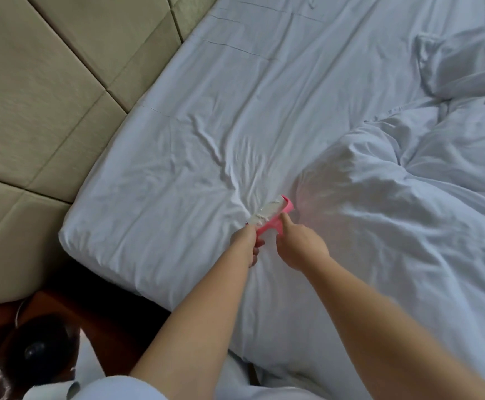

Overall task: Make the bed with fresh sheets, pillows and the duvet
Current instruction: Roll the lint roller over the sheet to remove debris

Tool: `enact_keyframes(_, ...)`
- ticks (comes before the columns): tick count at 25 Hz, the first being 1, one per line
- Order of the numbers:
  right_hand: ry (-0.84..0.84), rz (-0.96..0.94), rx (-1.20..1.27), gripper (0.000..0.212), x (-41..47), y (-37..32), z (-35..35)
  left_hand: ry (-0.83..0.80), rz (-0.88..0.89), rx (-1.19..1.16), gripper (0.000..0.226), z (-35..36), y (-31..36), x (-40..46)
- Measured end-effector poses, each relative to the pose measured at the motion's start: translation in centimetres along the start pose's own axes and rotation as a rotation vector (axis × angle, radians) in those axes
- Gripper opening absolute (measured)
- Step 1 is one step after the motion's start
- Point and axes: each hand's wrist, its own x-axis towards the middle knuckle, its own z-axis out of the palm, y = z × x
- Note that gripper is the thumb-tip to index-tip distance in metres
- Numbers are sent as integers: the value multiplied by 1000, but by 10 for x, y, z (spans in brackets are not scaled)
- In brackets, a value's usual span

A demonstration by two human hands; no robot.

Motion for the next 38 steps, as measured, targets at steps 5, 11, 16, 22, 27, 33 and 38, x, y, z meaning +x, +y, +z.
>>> enact_keyframes(5, 17, -114, 41, 35, -50, -10, 4, 57, 69, -94, 18, -27, -32, -46)
enact_keyframes(11, 48, -186, 105, 22, -106, -30, 2, 159, 173, -144, 19, -67, -65, -98)
enact_keyframes(16, 14, -75, 104, 27, -128, -33, 26, 92, 120, -158, 20, -91, -98, -109)
enact_keyframes(22, -20, -20, 171, 17, -137, -45, 39, 210, 148, -329, 25, -103, -100, -104)
enact_keyframes(27, 30, -80, 155, 17, -159, -53, 32, 267, 253, -380, 23, -121, -93, -112)
enact_keyframes(33, 195, -275, -210, 22, -181, -64, 34, -4, 292, -235, 33, -139, -95, -152)
enact_keyframes(38, 247, -334, -340, 18, -187, -80, 46, -167, 247, -195, 51, -156, -92, -163)
